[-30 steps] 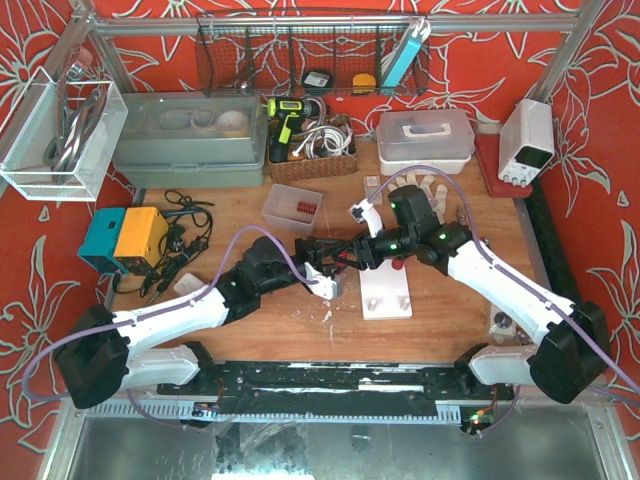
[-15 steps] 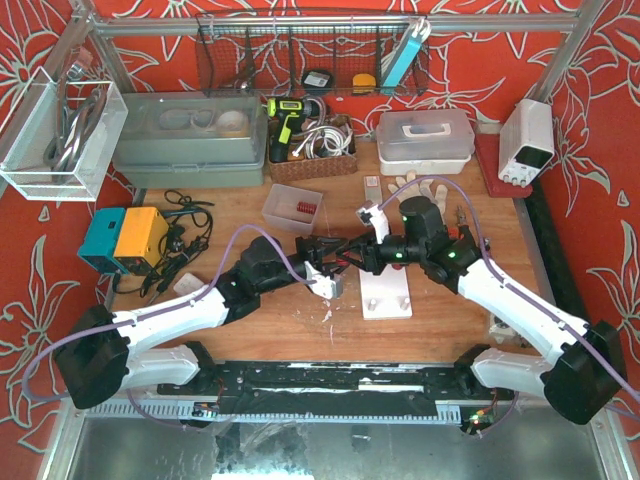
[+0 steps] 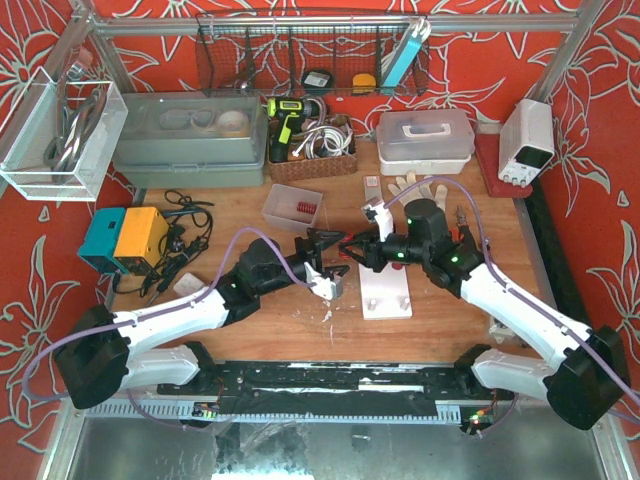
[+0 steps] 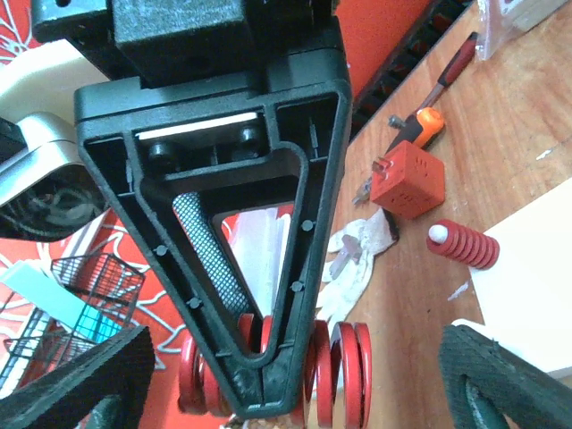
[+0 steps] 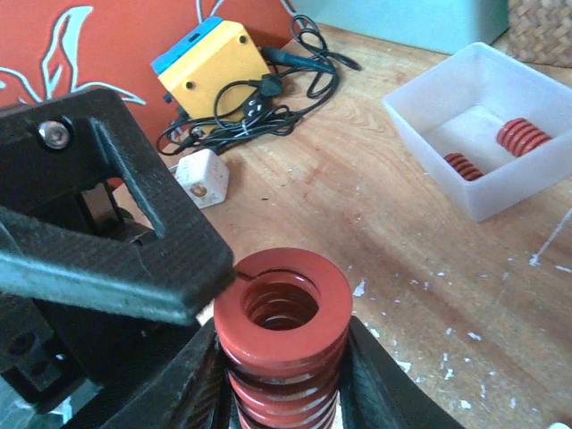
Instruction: Install the large spring
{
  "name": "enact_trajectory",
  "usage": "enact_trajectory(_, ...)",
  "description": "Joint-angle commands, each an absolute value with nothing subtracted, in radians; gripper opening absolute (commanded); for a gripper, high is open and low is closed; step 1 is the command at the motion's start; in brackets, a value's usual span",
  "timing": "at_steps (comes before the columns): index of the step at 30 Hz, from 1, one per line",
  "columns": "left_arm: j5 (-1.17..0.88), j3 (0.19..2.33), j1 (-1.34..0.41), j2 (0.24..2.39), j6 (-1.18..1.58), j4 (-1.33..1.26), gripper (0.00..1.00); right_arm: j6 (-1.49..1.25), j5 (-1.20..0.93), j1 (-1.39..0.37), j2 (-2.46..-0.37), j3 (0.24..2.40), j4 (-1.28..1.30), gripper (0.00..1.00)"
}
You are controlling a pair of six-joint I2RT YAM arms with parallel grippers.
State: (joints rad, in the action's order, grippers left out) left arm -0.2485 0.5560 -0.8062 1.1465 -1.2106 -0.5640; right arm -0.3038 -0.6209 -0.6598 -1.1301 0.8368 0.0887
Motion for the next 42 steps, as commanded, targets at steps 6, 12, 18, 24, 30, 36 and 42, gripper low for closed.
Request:
enact_trajectory(6, -0.174, 0.563, -0.808, 1.102, -1.099, -0.586, 0.96, -0.242, -0.406, -0.655, -1.036, 0.755, -0.007, 0.00)
enact_trajectory(12, -0.033, 0.554, -0.808, 1.029, -0.583, -0.654, 1.00, -0.159, -0.227, -0.657, -0.968, 0.614, -0.133, 0.00)
enact_trajectory(18, 0.296, 0.596, -0.778, 1.033, 0.033, -0.474, 1.00, -0.136, -0.168, -0.661, -0.985, 0.527, -0.247, 0.00)
enact_trajectory(24, 0.116, 0.564, -0.636, 1.096, 0.518, -0.367, 1.00, -0.075, -0.095, -0.677, -0.963, 0.407, -0.432, 0.00)
enact_trajectory(30, -0.036, 0.424, -0.595, 1.116, 0.588, -0.551, 1.00, -0.030, -0.086, -0.684, -1.004, 0.368, -0.487, 0.00)
enact_trajectory(36, -0.060, 0.401, -0.594, 1.171, 0.548, -0.579, 1.00, -0.023, -0.063, -0.698, -1.093, 0.369, -0.549, 0.00)
enact_trajectory(42, -0.036, 0.384, -0.592, 1.200, 0.502, -0.569, 1.00, -0.036, -0.061, -0.708, -1.135, 0.360, -0.564, 0.00)
